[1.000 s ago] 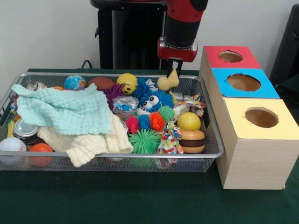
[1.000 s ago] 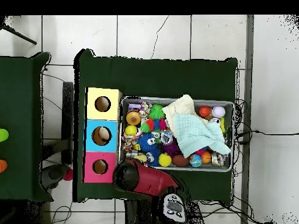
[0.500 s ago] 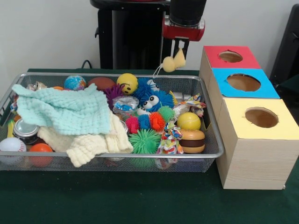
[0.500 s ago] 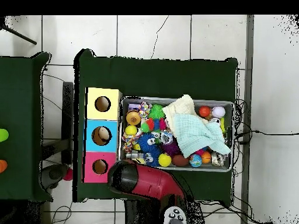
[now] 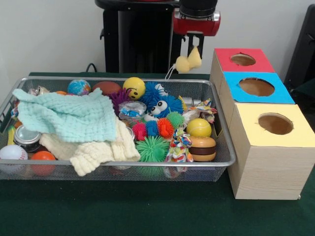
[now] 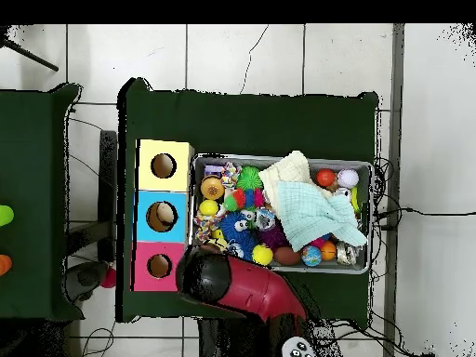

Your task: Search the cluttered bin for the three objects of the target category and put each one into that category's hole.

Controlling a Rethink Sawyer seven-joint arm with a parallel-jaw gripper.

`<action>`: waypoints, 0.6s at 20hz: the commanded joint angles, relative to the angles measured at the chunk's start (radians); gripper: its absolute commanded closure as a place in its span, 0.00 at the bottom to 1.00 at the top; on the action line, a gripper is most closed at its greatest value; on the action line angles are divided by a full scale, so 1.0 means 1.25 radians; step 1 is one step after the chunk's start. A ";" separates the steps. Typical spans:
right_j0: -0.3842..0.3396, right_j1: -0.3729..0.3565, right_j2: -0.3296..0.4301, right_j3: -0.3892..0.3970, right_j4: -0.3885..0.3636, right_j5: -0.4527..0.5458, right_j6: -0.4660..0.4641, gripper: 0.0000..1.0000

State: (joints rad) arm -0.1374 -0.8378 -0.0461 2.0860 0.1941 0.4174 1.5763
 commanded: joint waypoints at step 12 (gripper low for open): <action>-0.218 -0.058 0.449 0.232 0.236 -0.119 0.092 1.00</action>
State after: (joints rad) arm -0.3237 -0.9128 0.2504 2.2360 0.3846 0.3937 1.5763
